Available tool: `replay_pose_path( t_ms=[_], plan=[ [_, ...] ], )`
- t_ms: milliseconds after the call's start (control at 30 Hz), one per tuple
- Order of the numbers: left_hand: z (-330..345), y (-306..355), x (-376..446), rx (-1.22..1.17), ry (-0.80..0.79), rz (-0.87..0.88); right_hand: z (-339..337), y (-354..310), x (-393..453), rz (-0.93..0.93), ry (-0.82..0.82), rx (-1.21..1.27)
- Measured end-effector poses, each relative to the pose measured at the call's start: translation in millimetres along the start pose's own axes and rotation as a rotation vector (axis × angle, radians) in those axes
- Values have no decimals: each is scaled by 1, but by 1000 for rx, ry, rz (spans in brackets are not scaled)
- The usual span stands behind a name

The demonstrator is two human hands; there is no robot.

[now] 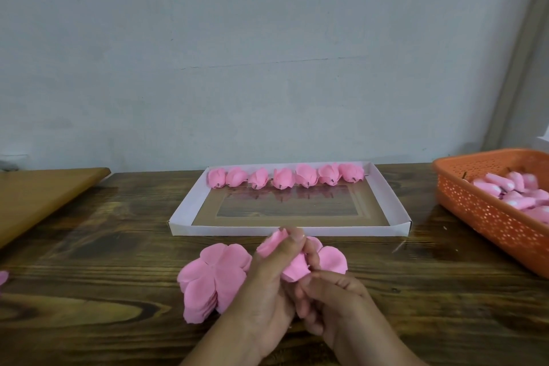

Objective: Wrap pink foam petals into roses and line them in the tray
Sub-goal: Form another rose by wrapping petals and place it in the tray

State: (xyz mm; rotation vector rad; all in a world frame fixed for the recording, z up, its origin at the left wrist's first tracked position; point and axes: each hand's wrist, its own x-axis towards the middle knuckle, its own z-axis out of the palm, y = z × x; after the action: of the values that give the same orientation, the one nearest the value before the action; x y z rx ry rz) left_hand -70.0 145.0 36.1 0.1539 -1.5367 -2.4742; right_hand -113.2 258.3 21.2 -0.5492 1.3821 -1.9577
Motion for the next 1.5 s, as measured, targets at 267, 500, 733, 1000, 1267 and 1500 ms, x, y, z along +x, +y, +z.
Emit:
replay_pose_path(
  t_ms=[267, 500, 733, 1000, 1267, 1500],
  plan=[
    [0, 2, -1, 58, 20, -41, -3, -2, 2, 109, -107, 99],
    [-2, -1, 2, 32, 20, 27, -8, -9, 2, 65, -55, 3],
    [-1, -4, 3, -2, 104, 10, -2, -8, -9, -110, 18, -374],
    [1, 1, 1, -21, 113, 10, 0, -10, -7, -37, 98, -210],
    [10, -3, -1, 83, 133, 62, 0, -8, -5, -119, 95, 63],
    [3, 1, -1, 31, 3, 118, -1, -9, -6, 178, -122, 431]
  ],
)
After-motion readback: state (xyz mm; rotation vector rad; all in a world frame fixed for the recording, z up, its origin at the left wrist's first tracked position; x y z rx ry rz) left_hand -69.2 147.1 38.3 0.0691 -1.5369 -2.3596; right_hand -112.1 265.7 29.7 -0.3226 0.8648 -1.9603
